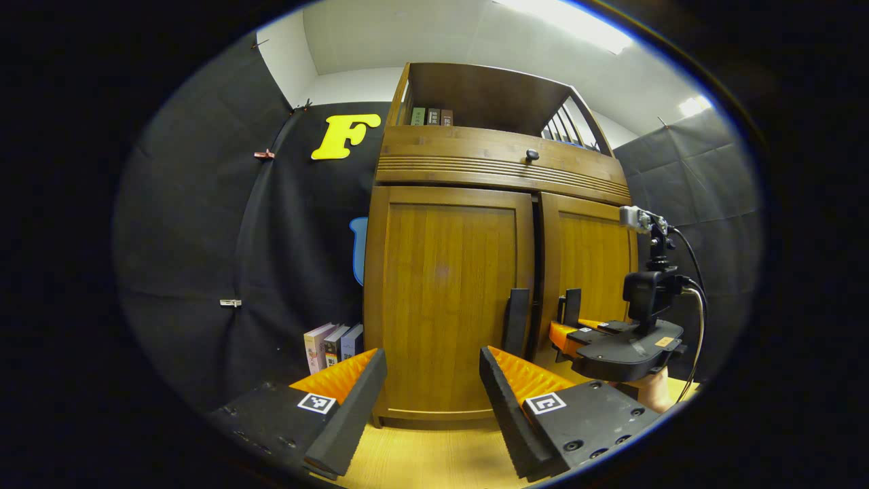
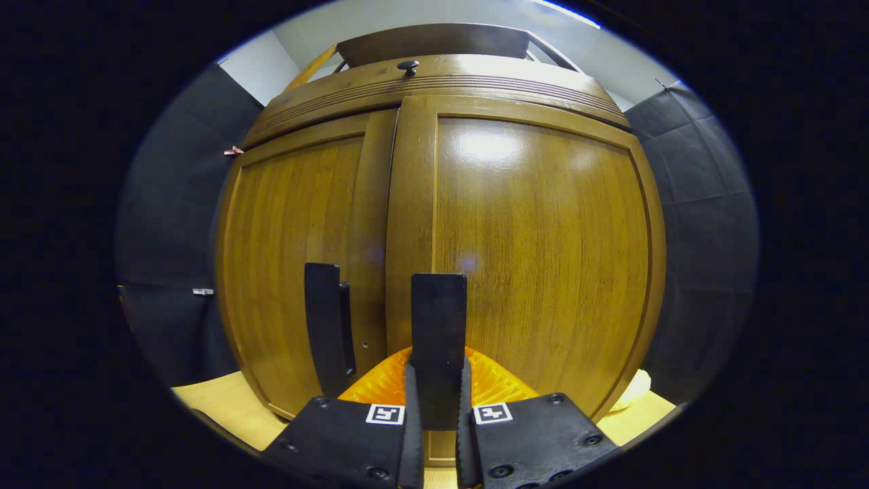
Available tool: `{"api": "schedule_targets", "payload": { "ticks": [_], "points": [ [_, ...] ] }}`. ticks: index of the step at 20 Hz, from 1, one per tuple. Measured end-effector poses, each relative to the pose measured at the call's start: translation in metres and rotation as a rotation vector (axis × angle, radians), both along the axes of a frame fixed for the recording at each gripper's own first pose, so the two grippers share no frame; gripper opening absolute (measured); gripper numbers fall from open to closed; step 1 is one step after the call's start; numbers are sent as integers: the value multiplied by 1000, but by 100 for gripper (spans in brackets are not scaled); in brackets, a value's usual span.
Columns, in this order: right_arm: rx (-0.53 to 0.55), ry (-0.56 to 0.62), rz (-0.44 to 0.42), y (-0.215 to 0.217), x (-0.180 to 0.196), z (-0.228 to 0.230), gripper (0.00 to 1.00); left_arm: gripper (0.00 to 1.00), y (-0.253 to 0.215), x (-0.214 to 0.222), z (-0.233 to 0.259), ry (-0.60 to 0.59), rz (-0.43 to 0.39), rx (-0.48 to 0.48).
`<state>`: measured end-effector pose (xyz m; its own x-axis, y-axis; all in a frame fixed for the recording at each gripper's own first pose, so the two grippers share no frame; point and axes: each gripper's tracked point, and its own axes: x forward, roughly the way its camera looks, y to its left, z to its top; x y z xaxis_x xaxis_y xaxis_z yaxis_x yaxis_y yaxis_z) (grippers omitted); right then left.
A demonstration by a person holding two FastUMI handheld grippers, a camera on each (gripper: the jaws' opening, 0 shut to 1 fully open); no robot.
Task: Open the right door of the double-door shoe cabinet with the right hand, and open the left door with the left hand.
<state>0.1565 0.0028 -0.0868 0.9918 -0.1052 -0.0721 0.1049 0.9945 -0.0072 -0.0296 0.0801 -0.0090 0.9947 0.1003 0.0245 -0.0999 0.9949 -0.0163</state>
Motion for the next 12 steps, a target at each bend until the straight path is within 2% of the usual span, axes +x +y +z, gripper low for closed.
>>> {"api": "schedule_targets", "payload": {
  "ticks": [2,3,4,5,6,7,8,10,11,12],
  "points": [
    [-6,-1,19,-1,-15,4,23,86,-6,-3,1,1,2,4],
    [-9,0,30,-2,-23,5,22,82,-10,-4,2,3,4,5],
    [-4,3,43,-3,-33,6,22,86,-13,-6,1,5,6,5],
    [2,6,59,-3,-41,8,22,82,-17,-8,1,5,8,4],
    [6,9,74,-4,-50,10,18,86,-21,-9,2,5,9,1],
    [6,10,87,-7,-59,12,22,82,-26,-11,3,5,10,0],
    [3,11,97,-9,-67,14,18,82,-31,-13,3,4,9,0],
    [6,8,116,-15,-85,17,17,82,-43,-17,3,2,0,-2],
    [9,8,126,-18,-95,19,18,82,-49,-18,3,2,-7,-4],
    [14,7,133,-22,-104,20,27,86,-56,-19,2,1,-14,-5]
  ]
}}
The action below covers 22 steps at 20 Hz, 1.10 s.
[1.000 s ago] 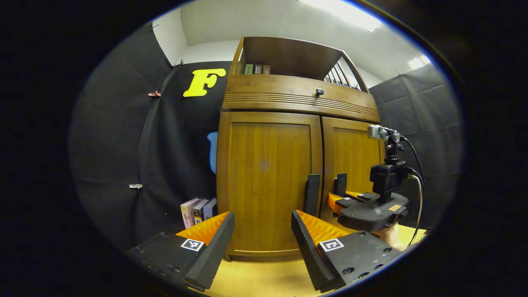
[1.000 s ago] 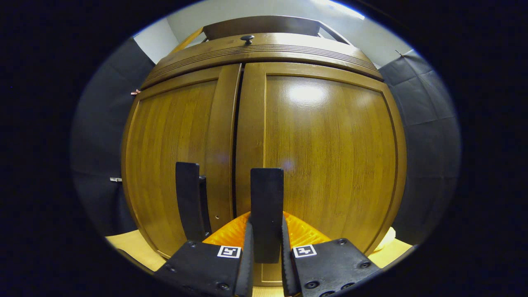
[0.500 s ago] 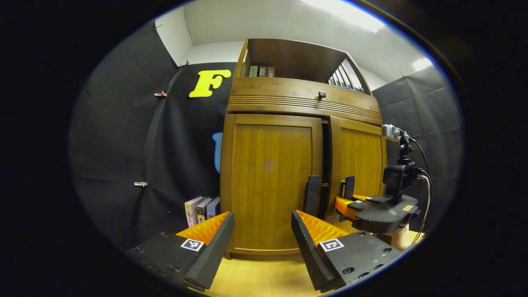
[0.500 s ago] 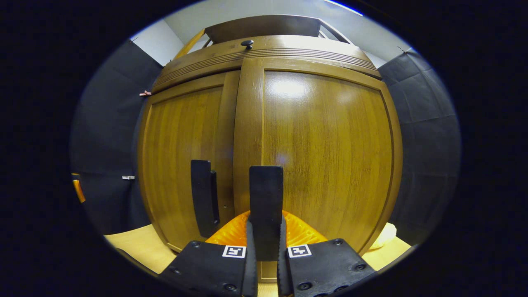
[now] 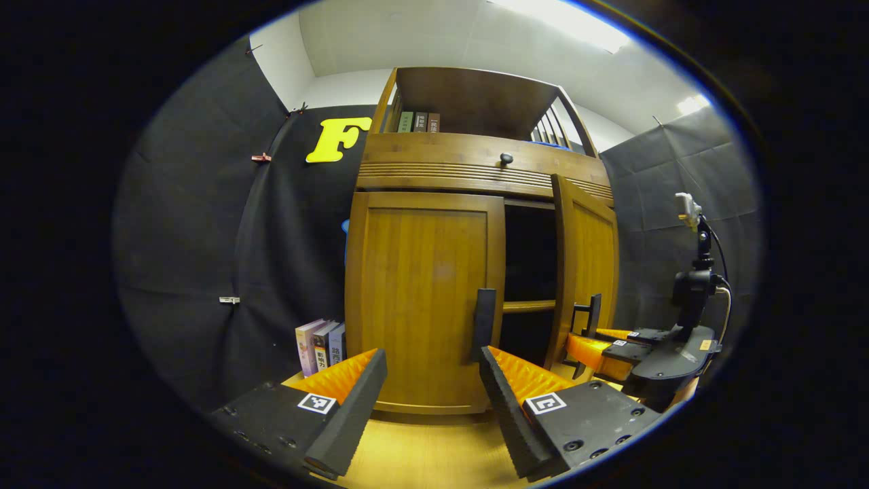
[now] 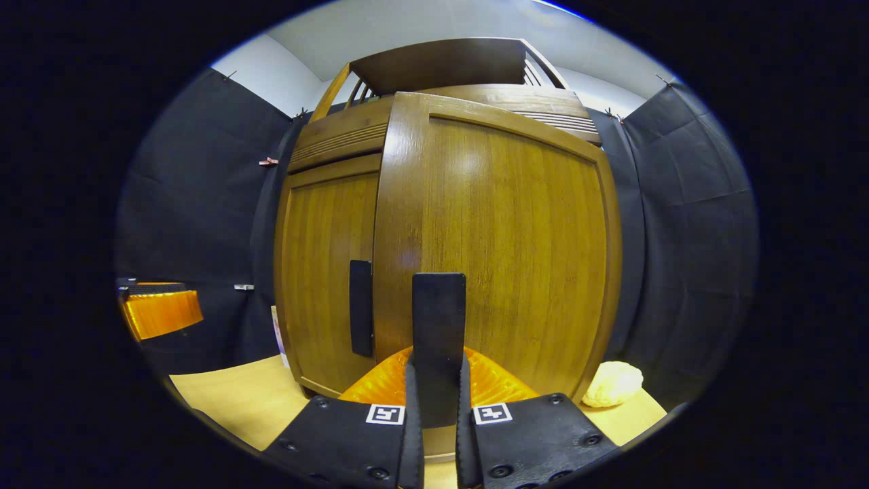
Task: Open the right door of the double-door shoe cabinet with the right hand, and open the left door with the left hand.
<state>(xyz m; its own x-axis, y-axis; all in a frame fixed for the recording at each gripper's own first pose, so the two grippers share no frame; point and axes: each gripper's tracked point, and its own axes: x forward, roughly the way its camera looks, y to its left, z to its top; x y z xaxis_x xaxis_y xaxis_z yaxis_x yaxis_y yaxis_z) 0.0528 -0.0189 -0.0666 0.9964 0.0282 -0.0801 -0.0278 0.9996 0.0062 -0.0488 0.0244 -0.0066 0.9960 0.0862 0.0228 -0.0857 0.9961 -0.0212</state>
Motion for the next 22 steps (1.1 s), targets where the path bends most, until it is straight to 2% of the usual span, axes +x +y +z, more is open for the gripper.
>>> {"api": "schedule_targets", "payload": {
  "ticks": [3,4,5,6,8,9,11,12,13,14,15,16,18,19,20,21,22],
  "points": [
    [6,-1,8,-13,-24,6,22,86,-15,-1,-1,-5,-18,0],
    [5,0,10,-17,-30,8,17,82,-20,0,-2,-4,-25,-2],
    [1,2,14,-22,-36,10,22,82,-25,1,-2,-3,-34,-5],
    [3,4,19,-26,-42,10,17,86,-29,2,-2,-5,-43,-9],
    [13,8,19,-36,-54,13,17,89,-37,5,-2,-10,-61,-21],
    [13,14,14,-40,-59,15,17,89,-42,7,-2,-8,-72,-26],
    [3,14,0,-50,-67,19,17,82,-48,9,-4,-3,-87,-29],
    [0,14,-6,-55,-71,19,17,82,-51,10,-6,-1,-92,-27],
    [-2,13,-13,-60,-75,19,22,82,-54,12,-6,2,-96,-24],
    [-3,12,-22,-65,-80,21,22,86,-57,13,-7,3,-99,-21],
    [-3,11,-32,-71,-86,19,21,82,-60,15,-8,4,-104,-18],
    [-2,10,-43,-75,-90,18,21,86,-63,17,-7,4,-108,-17],
    [-5,9,-61,-85,-95,22,21,82,-69,22,-7,4,-118,-14],
    [-8,10,-67,-89,-98,23,21,86,-73,23,-7,4,-122,-13],
    [-13,8,-75,-92,-102,24,17,86,-76,25,-7,3,-128,-12],
    [-16,7,-87,-99,-106,26,17,86,-79,26,-8,5,-133,-11],
    [-20,7,-99,-106,-109,26,21,86,-82,28,-10,8,-138,-11]
  ]
}}
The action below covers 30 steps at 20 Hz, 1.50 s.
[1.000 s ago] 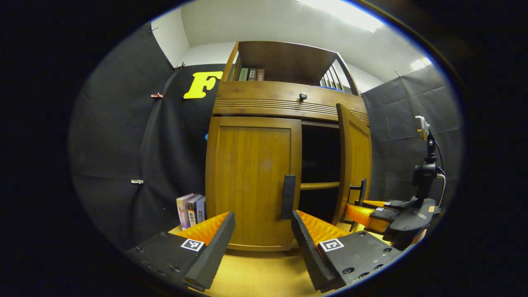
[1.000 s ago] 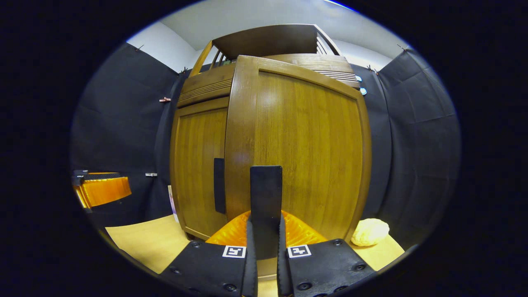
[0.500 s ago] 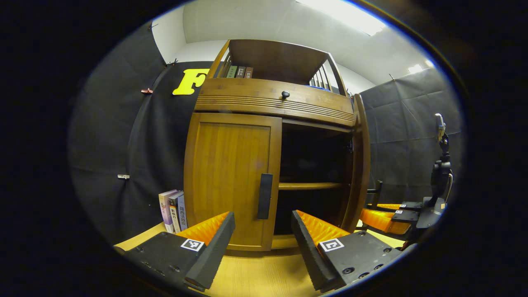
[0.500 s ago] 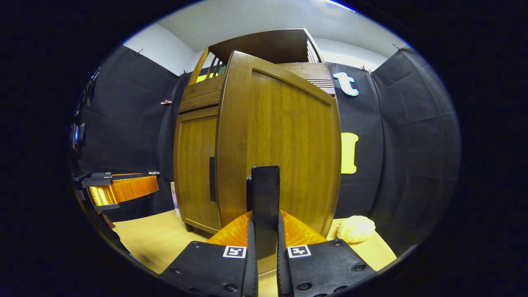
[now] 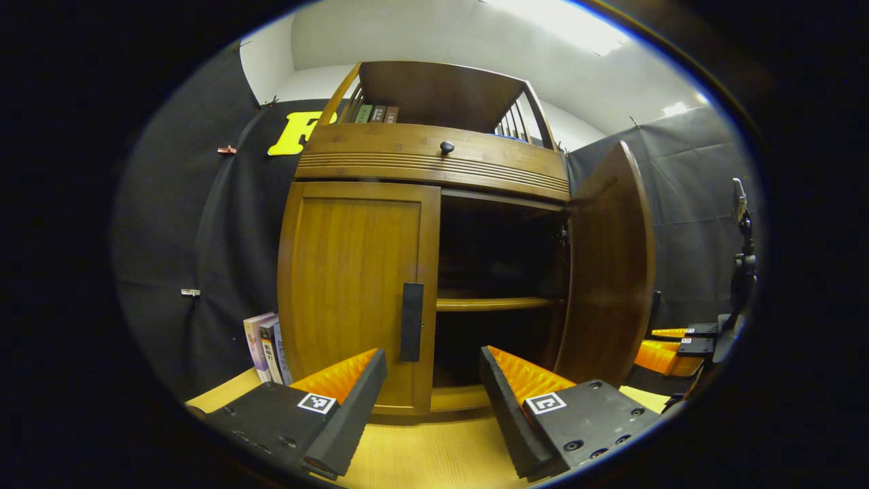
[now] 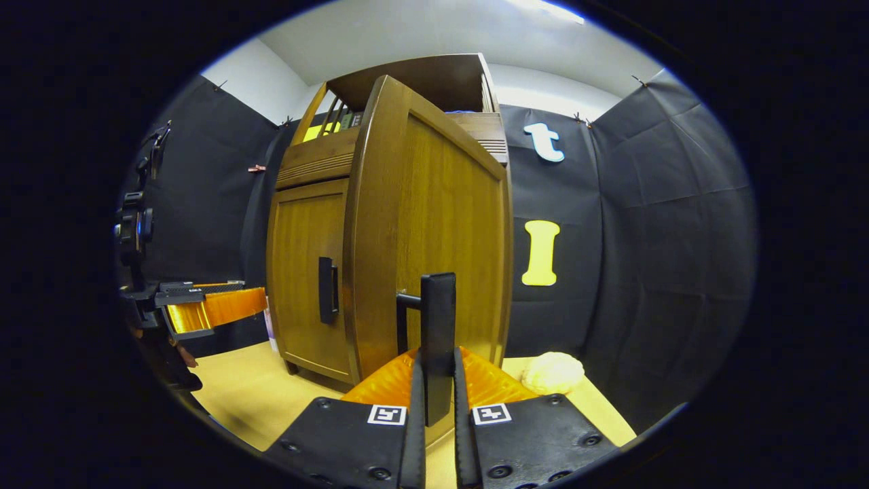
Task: Open the right door of the double-door shoe cabinet with the right hand, and open the left door with the left hand.
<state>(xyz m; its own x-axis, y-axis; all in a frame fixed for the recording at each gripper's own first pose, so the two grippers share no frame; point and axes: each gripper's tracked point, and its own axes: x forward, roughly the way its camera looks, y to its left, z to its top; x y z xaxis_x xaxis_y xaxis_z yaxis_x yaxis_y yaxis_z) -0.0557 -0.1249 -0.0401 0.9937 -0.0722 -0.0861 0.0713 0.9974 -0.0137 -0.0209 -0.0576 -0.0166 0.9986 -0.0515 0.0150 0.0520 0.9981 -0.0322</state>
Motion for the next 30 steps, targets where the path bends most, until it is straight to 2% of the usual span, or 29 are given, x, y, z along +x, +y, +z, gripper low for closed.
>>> {"api": "schedule_targets", "payload": {
  "ticks": [3,4,6,9,10,13,14,15,16,17,21,22,24,25,26,27,28,30],
  "points": [
    [-9,-4,-47,-24,-7,0,20,86,-8,5,-2,8,-13,1],
    [-9,-8,-63,-31,-8,0,20,82,-11,6,-3,10,-16,3],
    [-2,-10,-86,-44,-14,3,20,86,-14,8,-4,16,-22,14],
    [14,-10,-106,-63,-21,7,17,86,-13,12,-5,15,-16,15],
    [20,-17,-107,-68,-23,8,15,82,-13,12,-5,17,-13,11],
    [24,-29,-100,-73,-32,14,15,82,-11,17,-7,22,-6,6],
    [15,-29,-102,-74,-35,15,15,86,-11,18,-6,22,-3,6],
    [5,-27,-108,-76,-38,16,15,86,-11,19,-7,20,-3,4],
    [-7,-28,-116,-80,-41,17,5,86,-12,19,-7,20,-4,1],
    [-22,-29,-130,-83,-44,18,15,86,-11,19,-7,21,-5,1],
    [-29,-69,-210,-110,-69,31,13,86,-4,24,-11,32,11,-2],
    [-4,-75,-202,-109,-75,33,5,86,-2,25,-11,34,13,-7],
    [52,-84,-174,-97,-87,37,14,86,-1,28,-12,37,16,-13],
    [63,-89,-157,-92,-89,38,15,86,1,30,-13,36,20,-15],
    [60,-99,-125,-83,-91,40,6,82,3,33,-13,33,25,-15],
    [49,-110,-83,-72,-92,43,15,86,5,36,-13,27,28,-12],
    [39,-118,-34,-61,-93,46,6,86,8,42,-12,19,36,-5],
    [51,-129,63,-34,-94,49,6,86,15,54,-12,-1,48,11]
  ]
}}
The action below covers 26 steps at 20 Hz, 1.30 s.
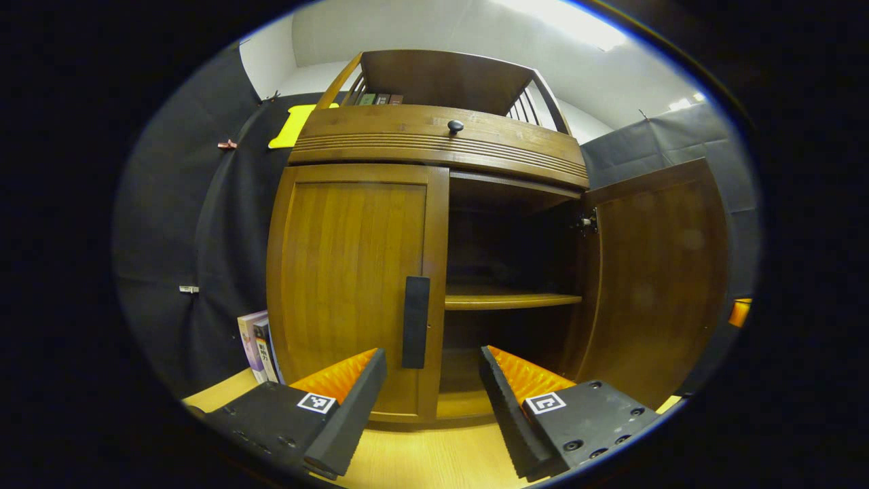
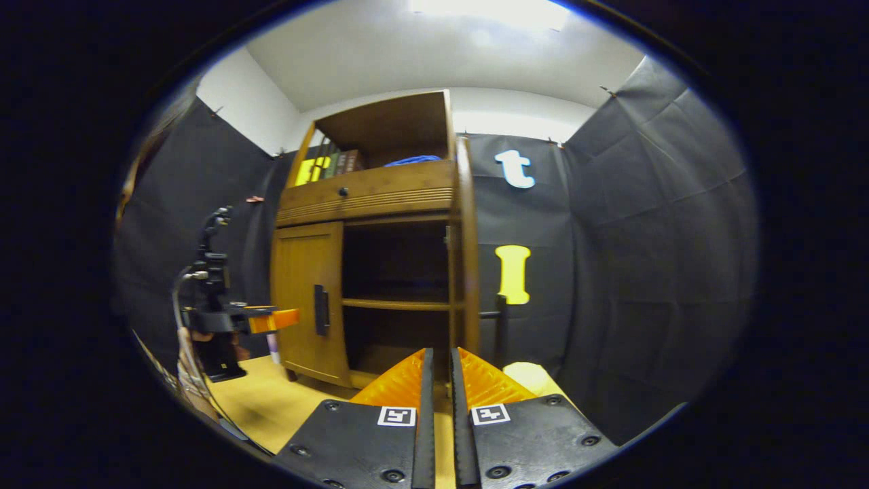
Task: Open the right door of the double-door shoe cabinet with the right hand, and open the left door with the left hand.
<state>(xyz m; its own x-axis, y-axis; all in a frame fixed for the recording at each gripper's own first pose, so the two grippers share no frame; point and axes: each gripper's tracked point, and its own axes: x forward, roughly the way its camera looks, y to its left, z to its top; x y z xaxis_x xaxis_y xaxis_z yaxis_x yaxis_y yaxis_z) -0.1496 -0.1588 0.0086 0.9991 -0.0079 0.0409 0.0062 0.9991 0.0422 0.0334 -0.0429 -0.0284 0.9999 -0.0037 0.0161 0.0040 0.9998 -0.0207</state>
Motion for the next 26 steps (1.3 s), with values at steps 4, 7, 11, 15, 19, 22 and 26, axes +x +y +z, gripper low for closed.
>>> {"api": "schedule_targets", "payload": {
  "ticks": [4,7,11,15,19,22,26],
  "points": [
    [50,4,207,51,2,-3,83,86,3,28,0,-35,-16,-15],
    [4,1,244,59,6,-5,96,82,9,52,-3,-48,-5,-7],
    [4,-45,276,69,11,-3,97,85,19,84,-5,-67,15,26],
    [23,-39,265,64,18,-7,96,82,21,107,-11,-67,6,41],
    [23,-15,244,56,25,-14,95,75,21,125,-16,-77,7,38],
    [8,-3,198,44,33,-18,95,57,21,134,-21,-77,-1,-1],
    [28,16,178,40,38,-24,97,38,24,133,-22,-62,-15,-10]
  ]
}}
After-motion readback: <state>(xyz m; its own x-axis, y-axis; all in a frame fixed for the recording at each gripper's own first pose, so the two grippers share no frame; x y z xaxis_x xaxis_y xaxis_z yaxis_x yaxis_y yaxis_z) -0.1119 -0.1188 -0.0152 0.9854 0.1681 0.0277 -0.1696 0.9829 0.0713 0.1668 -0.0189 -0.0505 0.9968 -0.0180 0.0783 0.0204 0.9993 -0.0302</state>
